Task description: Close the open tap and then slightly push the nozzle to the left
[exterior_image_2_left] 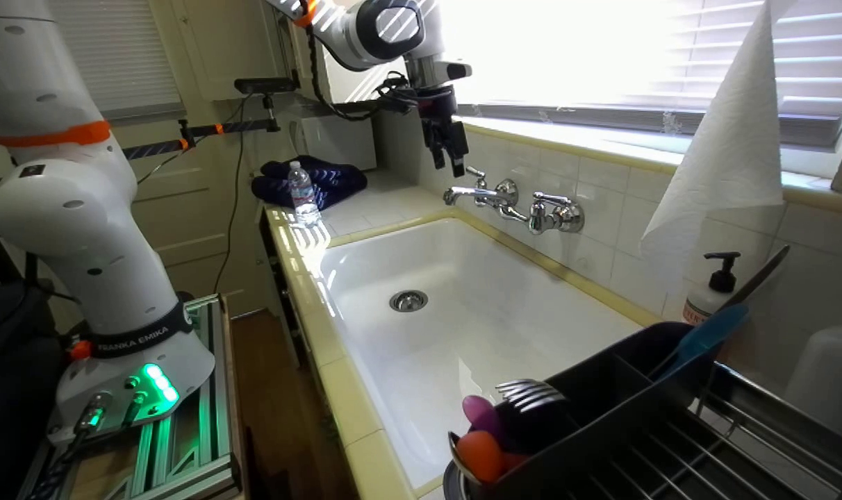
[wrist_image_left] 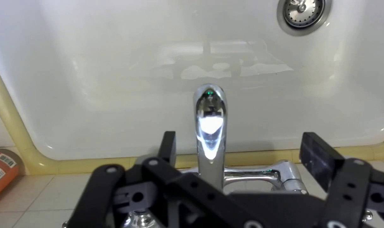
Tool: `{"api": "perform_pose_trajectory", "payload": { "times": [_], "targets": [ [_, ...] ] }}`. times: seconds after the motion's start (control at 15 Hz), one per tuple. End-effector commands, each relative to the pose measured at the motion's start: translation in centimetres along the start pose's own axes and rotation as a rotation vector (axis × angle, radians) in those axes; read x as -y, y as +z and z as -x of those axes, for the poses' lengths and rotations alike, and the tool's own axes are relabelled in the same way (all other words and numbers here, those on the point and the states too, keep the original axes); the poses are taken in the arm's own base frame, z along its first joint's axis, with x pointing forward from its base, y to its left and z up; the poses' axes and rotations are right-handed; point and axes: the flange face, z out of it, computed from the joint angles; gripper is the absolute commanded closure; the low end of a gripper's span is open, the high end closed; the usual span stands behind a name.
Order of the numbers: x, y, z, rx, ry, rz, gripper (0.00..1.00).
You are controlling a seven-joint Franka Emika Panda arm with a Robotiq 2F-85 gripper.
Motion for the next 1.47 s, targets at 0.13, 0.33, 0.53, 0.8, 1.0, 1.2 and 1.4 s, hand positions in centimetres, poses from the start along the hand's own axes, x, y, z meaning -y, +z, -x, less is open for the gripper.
{"api": "perform_pose_trajectory", "payload": {
  "times": [0.13,0.33,0.53,0.8,1.0,1.2,1.4],
  "targets": [
    [-1.9,-3.5,3.7,-0.051,0.080,0.030,0.00],
    [-2.7,-5.0,5.1,-0.074,0.100,0.038,0.00],
    [-3.3,-6.0,6.2,-0.094,0.116,0.038,0.00],
    [-3.9,-6.7,7.1,-0.110,0.133,0.039,0.00],
    [-3.8,-6.8,5.8,-0.104,0.116,0.019,0.00],
    [-3.8,-6.7,5.8,-0.102,0.115,0.019,0.00],
    [-3.8,-6.7,5.8,-0.102,0.115,0.019,0.00]
  ]
}}
